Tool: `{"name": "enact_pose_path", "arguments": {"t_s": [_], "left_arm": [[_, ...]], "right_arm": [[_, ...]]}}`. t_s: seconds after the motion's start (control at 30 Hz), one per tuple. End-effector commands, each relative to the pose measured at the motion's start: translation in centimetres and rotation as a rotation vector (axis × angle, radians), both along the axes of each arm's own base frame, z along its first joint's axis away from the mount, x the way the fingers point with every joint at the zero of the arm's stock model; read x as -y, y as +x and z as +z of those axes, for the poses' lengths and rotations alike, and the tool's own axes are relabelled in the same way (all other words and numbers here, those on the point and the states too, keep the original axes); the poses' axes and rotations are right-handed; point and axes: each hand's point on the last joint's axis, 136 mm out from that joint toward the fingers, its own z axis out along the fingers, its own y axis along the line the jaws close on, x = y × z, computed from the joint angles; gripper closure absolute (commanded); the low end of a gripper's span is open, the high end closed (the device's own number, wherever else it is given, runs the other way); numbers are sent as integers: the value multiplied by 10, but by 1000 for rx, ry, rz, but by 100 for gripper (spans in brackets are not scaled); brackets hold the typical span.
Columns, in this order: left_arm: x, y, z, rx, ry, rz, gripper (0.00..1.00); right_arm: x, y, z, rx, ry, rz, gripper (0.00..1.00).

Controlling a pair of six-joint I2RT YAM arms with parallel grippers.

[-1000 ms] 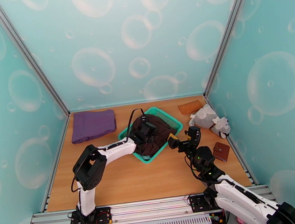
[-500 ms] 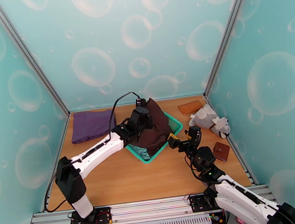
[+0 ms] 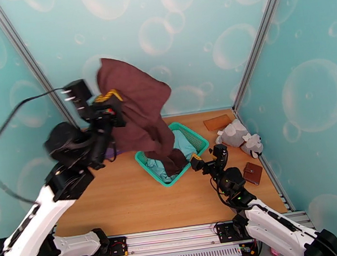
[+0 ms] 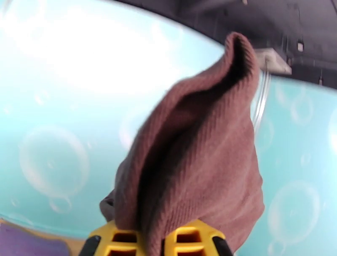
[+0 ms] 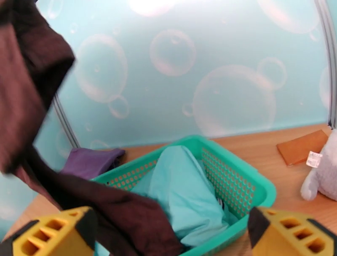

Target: Fold and stack the trousers

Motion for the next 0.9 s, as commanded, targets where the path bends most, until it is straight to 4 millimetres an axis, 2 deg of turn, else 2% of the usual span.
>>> {"name": "enact_pose_path", "arguments": {"t_s": [0.0, 0.2, 0.3, 0.37, 0.67, 0.87], "left_arm": [[-55, -34, 35, 117, -109, 80, 100], [-106, -51, 19, 83, -123, 233, 100], [-131, -65, 25, 112, -173, 275, 100], [-140, -71, 32, 114, -180, 294, 100], [-146, -69, 43, 97, -114, 368, 100], [-134, -55, 19, 20, -60, 380, 100]], "right_arm": [[-28, -4, 13, 52, -83, 85, 4], [-80, -12, 0, 37, -264, 177, 6], [-100, -15, -10, 26, -330, 219, 5], [-112, -17, -16, 17, -355, 259, 5], [-148, -16, -44, -59, -511, 298, 6], [-178, -16, -75, -143, -664, 344, 16]]}}
